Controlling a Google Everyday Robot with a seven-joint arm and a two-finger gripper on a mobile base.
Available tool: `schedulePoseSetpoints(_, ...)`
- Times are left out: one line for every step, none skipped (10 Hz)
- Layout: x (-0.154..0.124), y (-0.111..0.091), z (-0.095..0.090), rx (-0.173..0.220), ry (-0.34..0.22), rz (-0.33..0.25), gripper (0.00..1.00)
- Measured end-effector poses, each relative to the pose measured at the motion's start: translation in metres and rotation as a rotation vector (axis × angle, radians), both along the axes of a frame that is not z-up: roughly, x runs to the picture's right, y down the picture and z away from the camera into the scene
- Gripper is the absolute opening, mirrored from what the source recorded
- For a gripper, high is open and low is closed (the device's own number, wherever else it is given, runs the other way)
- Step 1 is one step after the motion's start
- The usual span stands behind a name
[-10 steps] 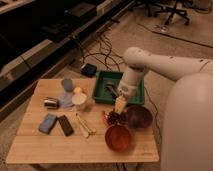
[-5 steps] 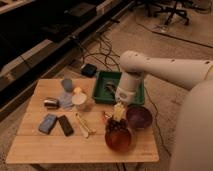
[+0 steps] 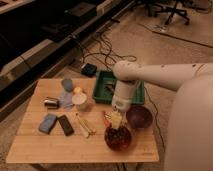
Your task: Place grapes in red bowl
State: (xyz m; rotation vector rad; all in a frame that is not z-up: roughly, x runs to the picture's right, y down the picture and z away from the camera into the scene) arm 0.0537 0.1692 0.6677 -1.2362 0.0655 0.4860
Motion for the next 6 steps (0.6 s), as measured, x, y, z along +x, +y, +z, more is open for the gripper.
schedulePoseSetpoints(0.0079, 0.0025, 0.0053, -0.009, 0.022, 0.026, 0.6)
schedulePoseSetpoints(0.0158, 0.0047, 0.0101, -0.016, 0.041, 0.048, 0.72)
schedulePoseSetpoints(0.0162, 0.0048, 0.0109, -0.021, 0.042, 0.054, 0.78)
schedulePoseSetpoints(0.0158, 0.0049, 0.0111, -0.022, 0.042, 0.052, 0.8)
schedulePoseSetpoints(0.0154, 0.0048, 0.011, -0.022, 0.041, 0.051, 0.8)
schedulePoseSetpoints(0.0155, 0.0046, 0.0109, -0.022, 0.041, 0.052, 0.8)
